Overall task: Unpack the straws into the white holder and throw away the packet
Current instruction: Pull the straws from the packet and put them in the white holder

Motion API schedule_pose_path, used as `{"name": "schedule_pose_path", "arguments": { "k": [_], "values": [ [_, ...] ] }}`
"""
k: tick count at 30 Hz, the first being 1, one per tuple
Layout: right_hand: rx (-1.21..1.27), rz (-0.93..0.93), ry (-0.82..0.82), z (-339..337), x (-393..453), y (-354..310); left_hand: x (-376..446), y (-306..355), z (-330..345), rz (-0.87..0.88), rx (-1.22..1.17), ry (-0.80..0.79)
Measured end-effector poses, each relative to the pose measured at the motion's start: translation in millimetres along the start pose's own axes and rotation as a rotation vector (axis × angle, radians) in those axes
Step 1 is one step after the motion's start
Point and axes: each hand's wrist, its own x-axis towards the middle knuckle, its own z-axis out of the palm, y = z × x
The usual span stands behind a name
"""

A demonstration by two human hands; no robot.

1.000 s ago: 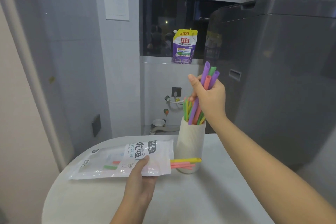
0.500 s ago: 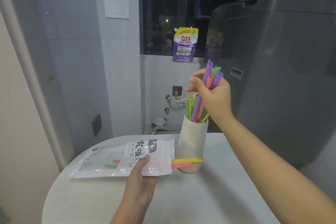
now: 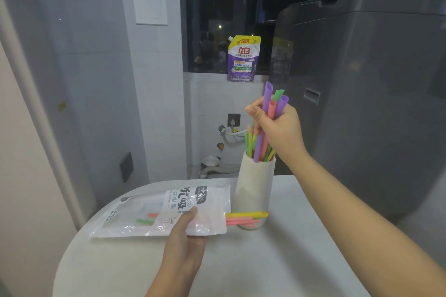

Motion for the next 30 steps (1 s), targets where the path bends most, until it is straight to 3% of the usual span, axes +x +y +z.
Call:
{"name": "schedule_pose_path", "arguments": {
  "k": [15,21,30],
  "values": [
    [-0.018,0.093,0.117,-3,1,14,5,-16,-15,-0.156,0.205,0.083],
    [0.011,0.109,0.148,0,-6,14,3,-11,-30,-0.051,0.459,0.281],
    [0.006,0.142,0.171,-3,-7,9,-11,7,-35,0.019,0.883,0.372]
  ]
}}
